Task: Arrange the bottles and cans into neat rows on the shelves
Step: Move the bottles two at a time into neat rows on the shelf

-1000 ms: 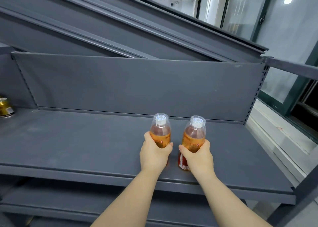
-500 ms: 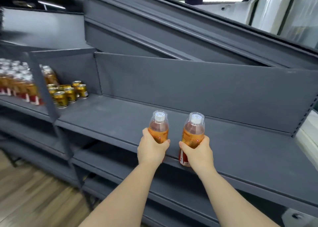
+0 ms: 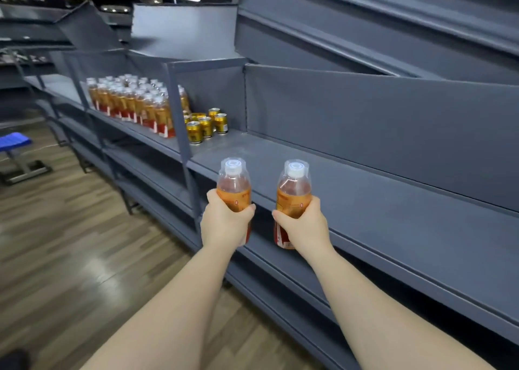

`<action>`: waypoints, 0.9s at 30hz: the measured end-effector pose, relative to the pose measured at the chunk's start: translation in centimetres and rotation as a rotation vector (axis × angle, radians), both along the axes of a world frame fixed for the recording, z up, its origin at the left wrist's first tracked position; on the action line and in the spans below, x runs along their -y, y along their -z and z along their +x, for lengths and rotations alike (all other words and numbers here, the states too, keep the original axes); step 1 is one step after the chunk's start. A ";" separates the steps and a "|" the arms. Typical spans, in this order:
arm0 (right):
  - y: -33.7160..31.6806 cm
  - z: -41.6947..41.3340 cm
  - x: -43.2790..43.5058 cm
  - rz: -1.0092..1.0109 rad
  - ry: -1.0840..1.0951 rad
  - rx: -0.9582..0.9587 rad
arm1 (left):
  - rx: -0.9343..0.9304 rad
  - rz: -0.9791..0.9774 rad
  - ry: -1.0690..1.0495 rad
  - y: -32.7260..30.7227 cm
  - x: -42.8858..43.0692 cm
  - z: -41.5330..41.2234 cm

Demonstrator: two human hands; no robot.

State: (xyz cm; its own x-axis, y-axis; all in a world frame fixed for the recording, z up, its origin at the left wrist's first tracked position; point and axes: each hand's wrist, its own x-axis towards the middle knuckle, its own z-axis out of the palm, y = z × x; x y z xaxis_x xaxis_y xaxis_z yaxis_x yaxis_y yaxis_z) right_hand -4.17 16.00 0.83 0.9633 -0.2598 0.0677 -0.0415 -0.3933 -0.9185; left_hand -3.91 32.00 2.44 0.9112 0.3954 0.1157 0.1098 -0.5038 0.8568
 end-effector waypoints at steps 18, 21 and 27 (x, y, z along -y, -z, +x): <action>1.4 6.1 -22.6 -0.029 -0.385 -0.029 | -0.041 -0.080 -0.314 2.4 -21.4 1.2; 1.7 6.9 -25.8 -0.045 -0.414 -0.032 | -0.029 -0.105 -0.356 2.8 -24.4 1.3; 2.5 8.3 -31.3 -0.051 -0.492 -0.030 | -0.028 -0.119 -0.419 3.4 -29.3 1.6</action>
State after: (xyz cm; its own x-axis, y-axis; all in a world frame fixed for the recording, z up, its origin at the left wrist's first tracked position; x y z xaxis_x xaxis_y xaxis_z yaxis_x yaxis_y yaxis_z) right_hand 4.12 47.28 -1.70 0.9727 0.2288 0.0392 0.1345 -0.4175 -0.8987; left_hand -2.29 61.32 -0.93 0.6710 0.7411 0.0244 0.3082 -0.3086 0.8999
